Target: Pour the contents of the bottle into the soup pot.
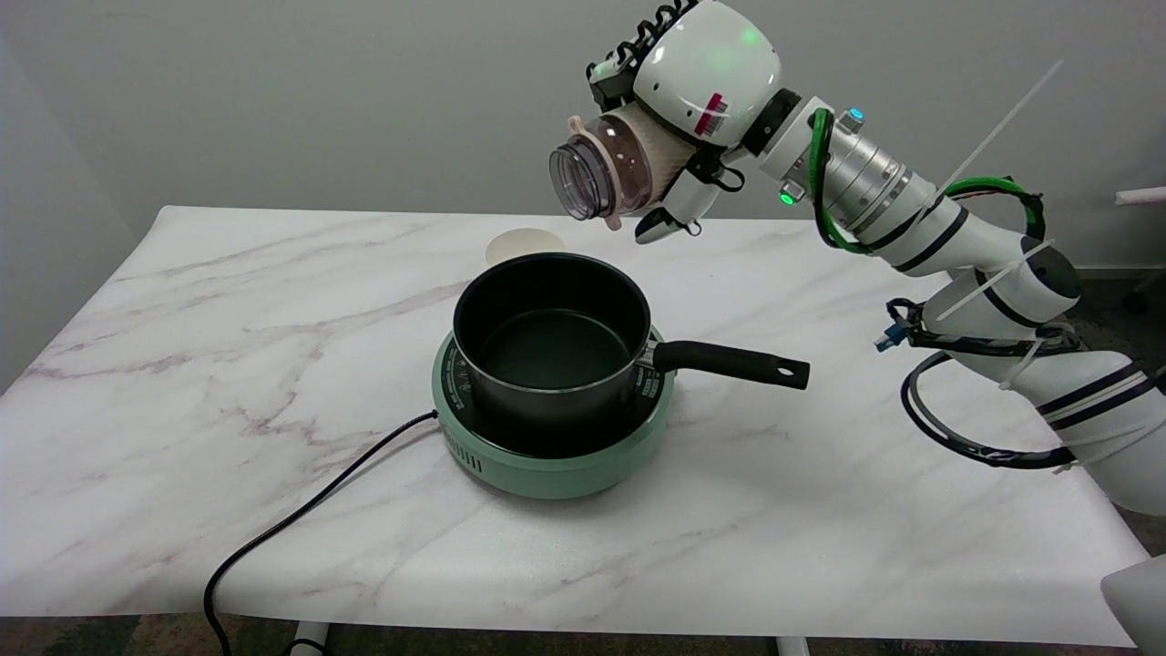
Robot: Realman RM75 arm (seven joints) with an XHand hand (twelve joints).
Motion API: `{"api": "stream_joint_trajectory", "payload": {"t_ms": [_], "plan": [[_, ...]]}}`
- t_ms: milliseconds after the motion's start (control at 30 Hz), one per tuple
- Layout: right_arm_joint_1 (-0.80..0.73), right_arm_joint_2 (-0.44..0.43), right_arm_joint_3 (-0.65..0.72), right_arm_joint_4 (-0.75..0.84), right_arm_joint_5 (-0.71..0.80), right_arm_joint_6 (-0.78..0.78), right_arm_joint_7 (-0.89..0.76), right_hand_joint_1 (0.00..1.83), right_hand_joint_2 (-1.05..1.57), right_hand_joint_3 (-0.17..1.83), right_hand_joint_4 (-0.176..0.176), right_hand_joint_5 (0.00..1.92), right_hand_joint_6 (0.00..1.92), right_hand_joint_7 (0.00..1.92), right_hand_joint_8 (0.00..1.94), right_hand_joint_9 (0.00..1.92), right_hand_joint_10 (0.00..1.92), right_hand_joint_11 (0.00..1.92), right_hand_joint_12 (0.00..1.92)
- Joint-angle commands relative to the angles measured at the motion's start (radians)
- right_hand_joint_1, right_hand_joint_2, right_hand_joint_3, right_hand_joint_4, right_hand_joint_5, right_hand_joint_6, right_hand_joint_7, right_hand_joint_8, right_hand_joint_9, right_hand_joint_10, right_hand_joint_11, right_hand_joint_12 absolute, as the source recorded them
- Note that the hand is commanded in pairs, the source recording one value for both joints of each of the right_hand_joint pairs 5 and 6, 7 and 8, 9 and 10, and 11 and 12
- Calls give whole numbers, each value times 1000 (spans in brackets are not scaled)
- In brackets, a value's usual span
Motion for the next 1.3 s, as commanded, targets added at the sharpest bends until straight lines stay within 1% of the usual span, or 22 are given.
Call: {"api": "stream_joint_trajectory", "payload": {"t_ms": [33, 167, 367, 533, 867, 1067, 1133, 1300], "plan": [[-3, 62, -11, -8, -31, 17, 21, 1134, 1571, 362, 0, 1914, 1914, 1738, 1738, 1728, 1728, 1466, 1466], [-24, 65, 8, -4, -100, 24, 54, 1134, 1571, 364, 0, 1919, 1919, 1738, 1738, 1729, 1729, 1466, 1466], [-43, 65, 24, -3, -129, 25, 55, 1134, 1571, 370, 0, 1920, 1920, 1743, 1743, 1730, 1730, 1467, 1467], [-34, 65, 34, 3, -244, 37, 109, 1130, 1571, 369, 0, 1920, 1920, 1744, 1744, 1730, 1730, 1459, 1459], [-29, 65, 44, 1, -267, 42, 120, 1127, 1571, 379, 0, 1920, 1920, 1744, 1744, 1722, 1722, 1448, 1448], [-24, 61, 50, 3, -335, 68, 125, 1128, 1571, 382, 0, 1920, 1920, 1743, 1743, 1716, 1716, 1435, 1435], [-36, 41, 75, 6, -373, 79, 144, 1125, 1571, 383, 0, 1920, 1920, 1743, 1743, 1715, 1715, 1432, 1432], [-127, -87, 235, 50, -522, 161, 180, 1120, 1571, 390, 0, 1920, 1920, 1741, 1741, 1711, 1711, 1424, 1424]]}}
